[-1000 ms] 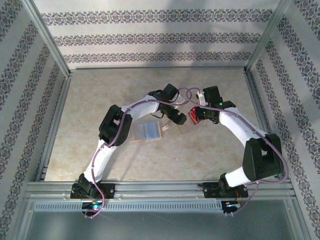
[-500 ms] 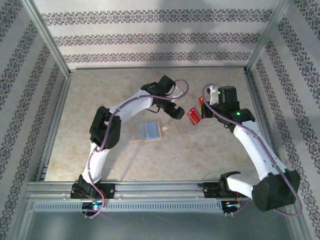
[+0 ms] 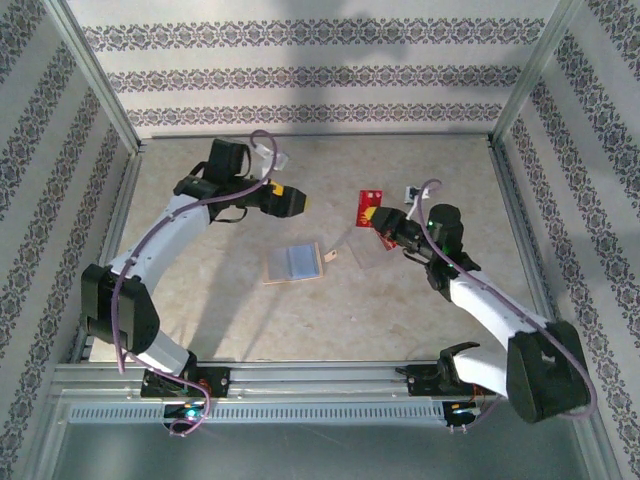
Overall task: Put the credit cards into the card holder
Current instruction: Pick up the credit card from the storage box.
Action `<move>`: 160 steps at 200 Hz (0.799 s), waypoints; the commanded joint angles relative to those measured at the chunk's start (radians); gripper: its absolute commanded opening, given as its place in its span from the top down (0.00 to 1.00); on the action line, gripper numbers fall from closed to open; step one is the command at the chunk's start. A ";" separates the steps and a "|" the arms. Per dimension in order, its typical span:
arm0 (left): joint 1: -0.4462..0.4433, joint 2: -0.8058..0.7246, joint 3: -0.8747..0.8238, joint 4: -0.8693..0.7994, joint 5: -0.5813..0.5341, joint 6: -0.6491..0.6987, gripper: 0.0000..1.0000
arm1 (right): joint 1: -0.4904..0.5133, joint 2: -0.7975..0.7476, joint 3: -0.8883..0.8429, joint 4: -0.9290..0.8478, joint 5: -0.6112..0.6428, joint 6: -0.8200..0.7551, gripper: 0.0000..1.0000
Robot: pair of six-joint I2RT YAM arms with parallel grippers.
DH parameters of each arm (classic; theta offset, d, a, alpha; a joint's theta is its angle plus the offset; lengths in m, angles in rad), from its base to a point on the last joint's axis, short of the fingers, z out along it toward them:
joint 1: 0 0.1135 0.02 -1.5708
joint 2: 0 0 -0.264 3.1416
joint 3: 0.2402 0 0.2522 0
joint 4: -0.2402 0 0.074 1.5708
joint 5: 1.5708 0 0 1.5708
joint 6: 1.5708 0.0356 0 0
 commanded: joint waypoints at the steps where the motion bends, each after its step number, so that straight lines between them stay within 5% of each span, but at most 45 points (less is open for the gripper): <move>1: 0.037 -0.025 -0.128 0.402 0.308 -0.310 0.09 | 0.062 0.054 0.010 0.416 -0.039 0.154 1.00; 41: 0.045 -0.016 -0.351 1.204 0.415 -0.727 0.08 | 0.151 0.225 0.046 0.715 -0.011 0.303 1.00; 72: 0.036 -0.011 -0.349 1.180 0.387 -0.731 0.10 | 0.217 0.309 0.097 0.776 -0.015 0.320 1.00; 124: 0.013 -0.004 -0.363 1.105 0.353 -0.691 0.28 | 0.272 0.322 0.129 0.722 -0.008 0.262 1.00; 141: 0.003 0.000 -0.363 1.123 0.357 -0.702 0.39 | 0.283 0.329 0.143 0.694 -0.013 0.247 1.00; 160: 0.001 0.003 -0.366 1.158 0.350 -0.741 0.61 | 0.285 0.337 0.142 0.690 -0.006 0.244 1.00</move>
